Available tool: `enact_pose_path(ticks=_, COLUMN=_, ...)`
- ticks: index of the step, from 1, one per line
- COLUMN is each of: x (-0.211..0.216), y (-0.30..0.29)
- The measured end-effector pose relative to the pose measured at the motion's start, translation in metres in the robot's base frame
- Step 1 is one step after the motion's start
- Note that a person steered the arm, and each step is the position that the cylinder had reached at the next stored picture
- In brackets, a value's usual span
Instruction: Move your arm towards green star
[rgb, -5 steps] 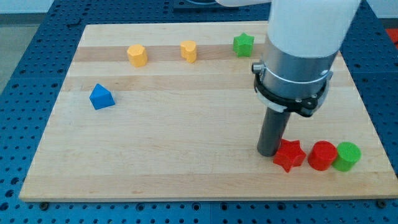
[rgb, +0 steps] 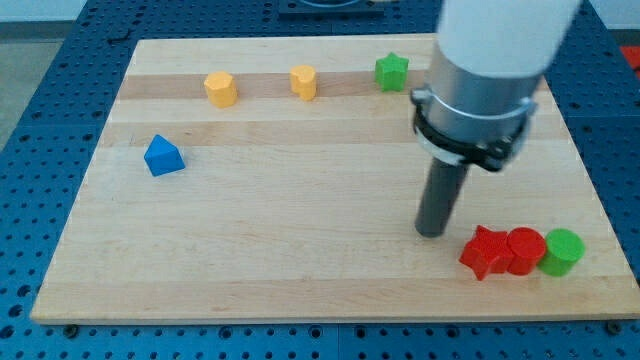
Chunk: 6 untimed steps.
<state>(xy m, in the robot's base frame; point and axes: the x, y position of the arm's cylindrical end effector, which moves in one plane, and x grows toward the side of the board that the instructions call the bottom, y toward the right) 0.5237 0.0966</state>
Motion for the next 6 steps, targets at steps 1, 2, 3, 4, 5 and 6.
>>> enact_pose_path(ticks=1, x=-0.030, y=0.021)
enact_pose_path(ticks=2, x=-0.061, y=0.074)
enact_pose_path(ticks=3, x=-0.113, y=0.101)
enact_pose_path(ticks=4, x=-0.165, y=0.099)
enact_pose_path(ticks=5, x=-0.213, y=0.060)
enact_pose_path(ticks=6, x=-0.225, y=0.016)
